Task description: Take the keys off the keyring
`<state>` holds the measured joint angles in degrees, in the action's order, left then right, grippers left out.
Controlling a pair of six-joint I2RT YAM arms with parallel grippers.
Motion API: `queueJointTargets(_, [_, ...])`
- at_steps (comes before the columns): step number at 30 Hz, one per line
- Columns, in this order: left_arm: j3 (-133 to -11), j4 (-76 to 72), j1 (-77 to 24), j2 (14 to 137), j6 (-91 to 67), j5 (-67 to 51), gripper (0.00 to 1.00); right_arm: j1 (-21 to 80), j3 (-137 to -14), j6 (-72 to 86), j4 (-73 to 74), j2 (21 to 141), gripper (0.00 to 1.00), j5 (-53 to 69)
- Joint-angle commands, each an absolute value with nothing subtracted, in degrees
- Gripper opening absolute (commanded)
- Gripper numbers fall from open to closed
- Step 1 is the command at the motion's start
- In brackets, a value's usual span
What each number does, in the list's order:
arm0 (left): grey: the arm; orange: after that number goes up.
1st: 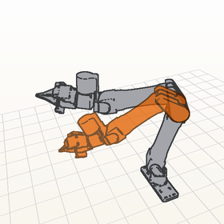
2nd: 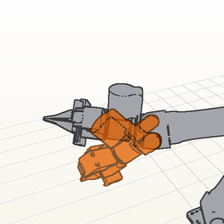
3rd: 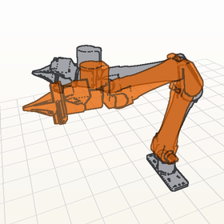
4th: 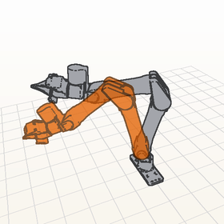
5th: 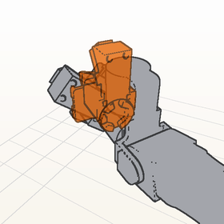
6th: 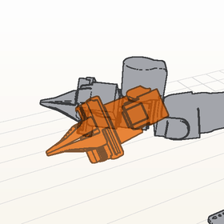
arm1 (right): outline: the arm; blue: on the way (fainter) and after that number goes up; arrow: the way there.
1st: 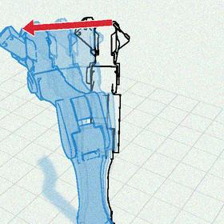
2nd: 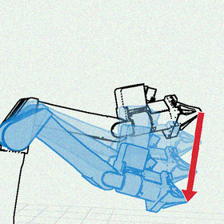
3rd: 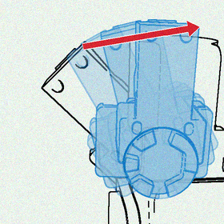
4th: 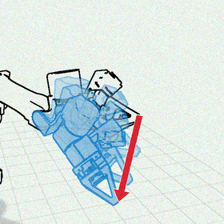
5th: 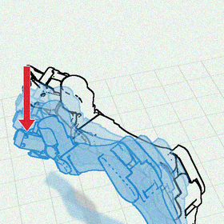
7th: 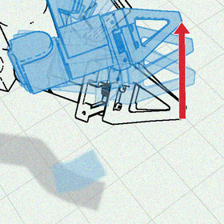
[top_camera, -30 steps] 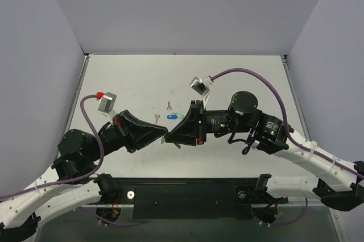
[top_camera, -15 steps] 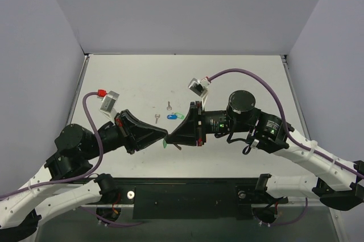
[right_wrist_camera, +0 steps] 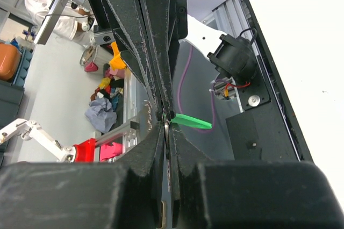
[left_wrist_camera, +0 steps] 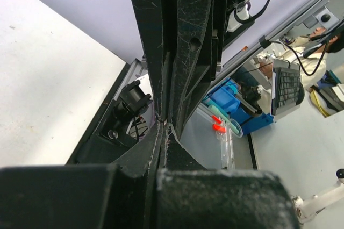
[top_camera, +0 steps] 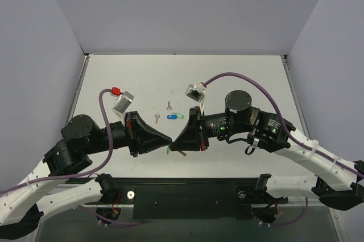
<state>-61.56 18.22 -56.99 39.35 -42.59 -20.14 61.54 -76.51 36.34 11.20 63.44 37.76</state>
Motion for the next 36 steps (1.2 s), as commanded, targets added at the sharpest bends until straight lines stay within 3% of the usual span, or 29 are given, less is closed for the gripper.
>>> queueJointTargets(1, [-65.04,20.92,-57.04,40.34,-40.34,-25.57,0.0,61.0,-79.98,34.37,12.04,64.07,0.0,39.28])
queueJointTargets(15, [-66.71,20.66,-57.04,42.8,-40.6,-30.06,0.0,61.0,-81.04,33.66,12.48,64.69,0.0,40.34])
queueJointTargets(16, [-67.14,20.57,-57.04,42.98,-40.69,-30.15,0.07,61.0,-80.86,33.66,12.39,64.69,0.0,40.6])
queueJointTargets(18, [-67.94,20.65,-57.04,42.72,-40.96,-29.28,0.33,61.0,-80.51,33.4,12.39,64.42,0.0,40.69])
queueJointTargets(22, [-70.13,21.8,-57.04,41.05,-41.92,-21.28,0.71,61.0,-79.89,33.49,12.22,63.72,0.0,40.69])
queueJointTargets(23, [-70.4,21.01,-57.13,40.78,-42.62,-19.7,0.74,61.08,-79.89,33.66,12.04,63.55,0.0,40.43])
queueJointTargets(29, [-70.76,17.58,-57.04,38.06,-44.73,-13.47,0.79,61.17,-79.98,34.1,10.46,63.28,0.0,39.47])
queueJointTargets(36, [-56.79,1.95,-57.04,31.3,-50.0,-8.36,0.75,61.17,-77.79,36.03,5.46,61.35,0.0,34.64])
